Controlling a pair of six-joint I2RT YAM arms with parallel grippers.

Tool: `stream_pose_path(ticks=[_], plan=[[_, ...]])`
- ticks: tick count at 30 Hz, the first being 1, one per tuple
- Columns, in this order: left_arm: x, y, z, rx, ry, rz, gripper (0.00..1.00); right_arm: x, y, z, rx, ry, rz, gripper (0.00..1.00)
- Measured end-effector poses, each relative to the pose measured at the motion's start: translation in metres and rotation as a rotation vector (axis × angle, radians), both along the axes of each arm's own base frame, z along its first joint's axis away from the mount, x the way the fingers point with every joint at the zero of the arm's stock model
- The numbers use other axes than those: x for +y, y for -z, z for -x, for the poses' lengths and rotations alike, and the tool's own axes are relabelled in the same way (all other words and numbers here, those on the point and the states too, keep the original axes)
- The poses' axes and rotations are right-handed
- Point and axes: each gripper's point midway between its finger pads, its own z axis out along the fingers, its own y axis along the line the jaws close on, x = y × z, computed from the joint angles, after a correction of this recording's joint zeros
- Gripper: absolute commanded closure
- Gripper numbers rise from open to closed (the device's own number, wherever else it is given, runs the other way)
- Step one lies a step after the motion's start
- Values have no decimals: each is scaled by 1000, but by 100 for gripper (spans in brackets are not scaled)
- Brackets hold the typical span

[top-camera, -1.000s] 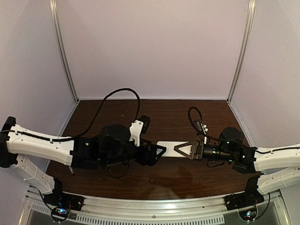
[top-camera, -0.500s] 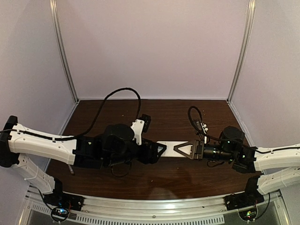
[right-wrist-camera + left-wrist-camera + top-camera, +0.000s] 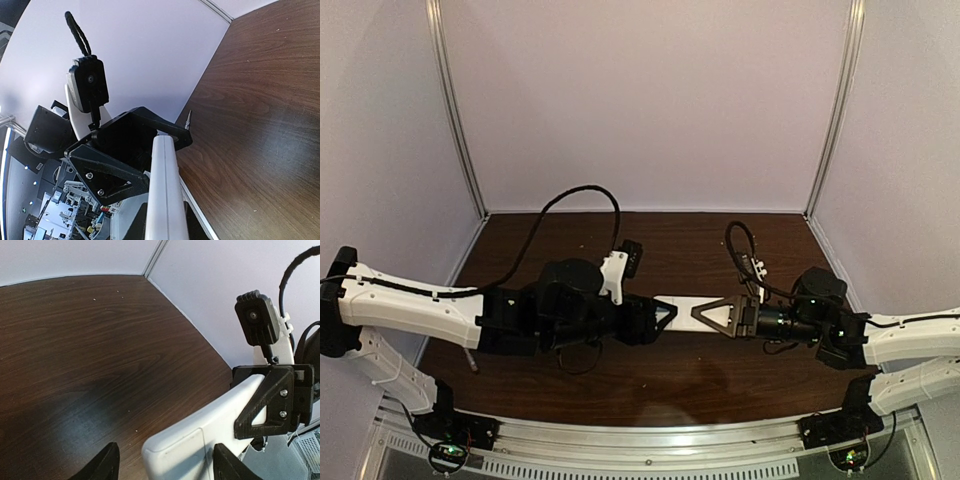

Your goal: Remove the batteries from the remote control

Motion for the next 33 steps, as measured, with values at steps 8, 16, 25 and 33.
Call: stream_pose_path(ticks=[8,16,25,33], plan=[[-5,-5,5,8,33,28,46,-1,-5,2,-3,-8,-14,100],[-8,-8,7,7,47,49,50,-2,-8,3,-8,-9,-23,100],[-8,-9,7,6,52,60,56,-3,-9,2,-11,-6,-26,100],[-8,-11,7,4,51,69,60,-3,-10,2,-13,-4,-28,100]])
